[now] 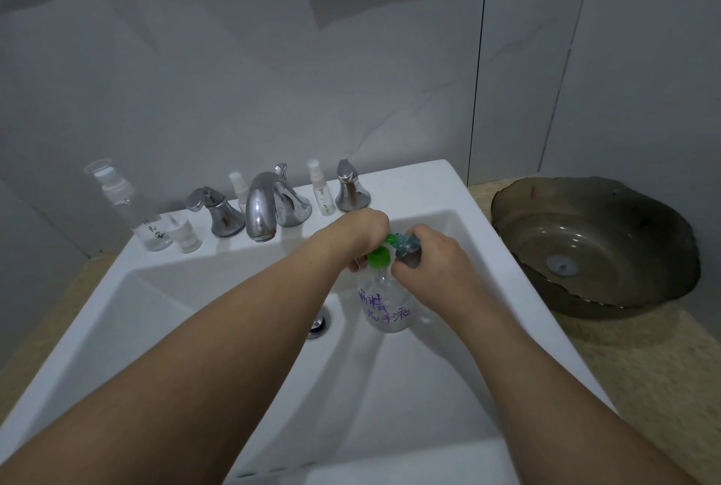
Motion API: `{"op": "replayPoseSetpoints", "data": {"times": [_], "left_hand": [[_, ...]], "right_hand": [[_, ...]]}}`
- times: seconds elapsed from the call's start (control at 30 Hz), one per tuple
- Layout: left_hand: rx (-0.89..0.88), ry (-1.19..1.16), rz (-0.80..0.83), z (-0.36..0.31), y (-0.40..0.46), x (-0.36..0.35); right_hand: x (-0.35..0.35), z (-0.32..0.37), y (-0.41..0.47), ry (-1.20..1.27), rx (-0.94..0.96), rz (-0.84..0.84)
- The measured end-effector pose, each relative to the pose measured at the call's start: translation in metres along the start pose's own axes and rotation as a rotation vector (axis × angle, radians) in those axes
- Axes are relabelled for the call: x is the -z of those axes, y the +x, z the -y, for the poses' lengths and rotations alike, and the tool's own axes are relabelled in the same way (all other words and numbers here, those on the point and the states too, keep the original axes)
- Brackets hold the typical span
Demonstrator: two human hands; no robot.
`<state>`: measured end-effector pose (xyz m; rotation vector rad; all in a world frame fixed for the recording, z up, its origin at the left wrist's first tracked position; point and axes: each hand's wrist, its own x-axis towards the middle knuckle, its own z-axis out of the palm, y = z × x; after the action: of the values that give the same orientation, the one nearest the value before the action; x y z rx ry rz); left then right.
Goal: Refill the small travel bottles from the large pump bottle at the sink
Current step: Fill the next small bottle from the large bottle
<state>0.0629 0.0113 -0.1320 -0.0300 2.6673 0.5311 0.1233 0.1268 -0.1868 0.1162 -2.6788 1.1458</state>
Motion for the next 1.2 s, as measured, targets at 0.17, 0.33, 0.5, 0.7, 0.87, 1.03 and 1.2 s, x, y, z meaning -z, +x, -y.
{"op": "replayPoseSetpoints", "data": {"times": [0.17,0.33,0.5,0.7,0.87,1.03,1.2], "left_hand": [[-0.095,0.249,-0.087,0.002,-0.002,-0.002],[-0.172,0.442,-0.108,0.004,-0.003,0.001],[-0.22,0.506,-0.186,0.006,-0.001,-0.002],[-0.222,0.486,-0.211,0.006,0.0,-0.003],[-0.124,0.271,-0.156,0.007,-0.005,-0.003],[0.023,-0.133,-0.018,0.003,-0.013,0.003],[0.108,-0.312,0.041,0.005,-0.017,0.006]], "right_hand": [[-0.002,0.0,0.001,-0.018,0.0,0.012],[-0.002,0.0,0.002,-0.024,0.003,0.011],[-0.002,0.0,0.0,-0.046,-0.011,0.022],[-0.001,0.0,0.001,-0.051,-0.021,0.02],[0.001,0.001,-0.001,-0.04,-0.037,0.03],[0.004,0.002,-0.005,0.002,-0.065,0.021],[0.005,0.003,-0.008,0.046,-0.069,-0.003]]}}
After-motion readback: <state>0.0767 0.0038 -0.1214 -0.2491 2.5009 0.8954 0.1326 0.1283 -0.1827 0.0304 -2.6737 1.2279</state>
